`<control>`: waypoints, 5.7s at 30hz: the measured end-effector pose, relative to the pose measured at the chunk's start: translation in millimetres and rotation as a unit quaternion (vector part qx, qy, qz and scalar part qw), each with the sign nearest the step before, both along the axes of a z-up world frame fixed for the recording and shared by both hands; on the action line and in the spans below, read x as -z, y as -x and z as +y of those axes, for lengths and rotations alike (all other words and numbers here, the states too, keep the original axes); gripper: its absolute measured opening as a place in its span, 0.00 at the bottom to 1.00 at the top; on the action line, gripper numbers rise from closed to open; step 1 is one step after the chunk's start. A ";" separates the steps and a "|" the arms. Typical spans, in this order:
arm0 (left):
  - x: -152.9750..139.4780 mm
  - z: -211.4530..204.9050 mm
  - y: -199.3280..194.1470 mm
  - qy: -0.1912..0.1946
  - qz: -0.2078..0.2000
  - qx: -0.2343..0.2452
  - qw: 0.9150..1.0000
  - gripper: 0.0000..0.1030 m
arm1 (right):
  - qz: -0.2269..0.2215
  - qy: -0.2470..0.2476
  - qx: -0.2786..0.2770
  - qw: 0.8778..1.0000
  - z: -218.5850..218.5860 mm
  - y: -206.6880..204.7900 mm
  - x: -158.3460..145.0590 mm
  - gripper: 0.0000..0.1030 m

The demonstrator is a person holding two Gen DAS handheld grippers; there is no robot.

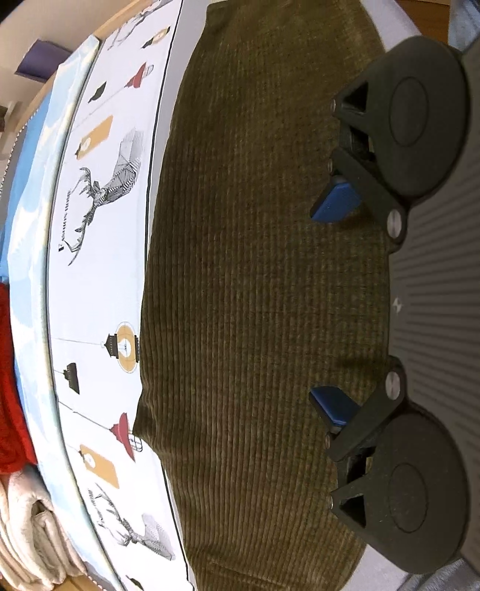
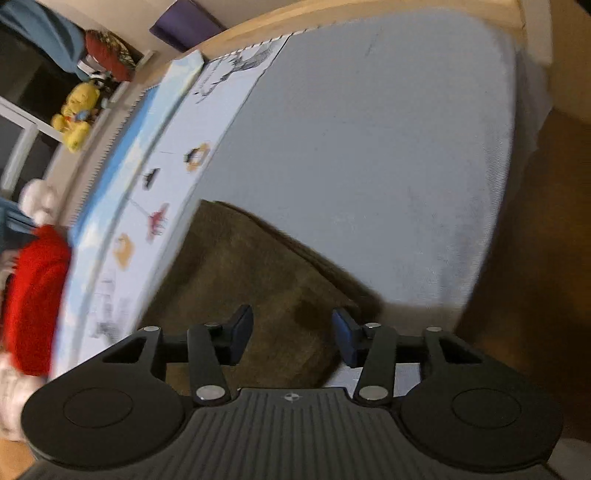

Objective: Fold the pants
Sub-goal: 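Grasp the leg hem of the brown pants with the right tool, then lift the hem with the right tool and fold it over toward the waistband, then lower the hem onto the pants and open the right tool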

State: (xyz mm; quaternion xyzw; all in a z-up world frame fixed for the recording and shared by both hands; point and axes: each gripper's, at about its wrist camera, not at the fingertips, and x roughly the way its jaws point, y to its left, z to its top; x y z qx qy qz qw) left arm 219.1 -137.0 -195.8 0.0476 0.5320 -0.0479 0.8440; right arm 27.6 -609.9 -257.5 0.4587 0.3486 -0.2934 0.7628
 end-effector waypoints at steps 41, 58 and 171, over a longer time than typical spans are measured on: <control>2.2 8.6 7.5 -0.016 0.021 -0.015 1.000 0.95 | -0.118 -0.184 0.138 0.966 -11.3 18.6 57.3 0.70; 20.9 14.8 6.5 -0.018 0.045 -0.009 0.999 0.95 | -0.076 -0.149 0.147 0.975 -0.2 1.9 52.9 0.31; 38.9 159.0 -18.0 0.027 0.042 -0.098 0.994 1.00 | -0.075 0.124 -0.650 0.746 433.6 -147.4 -30.2 0.33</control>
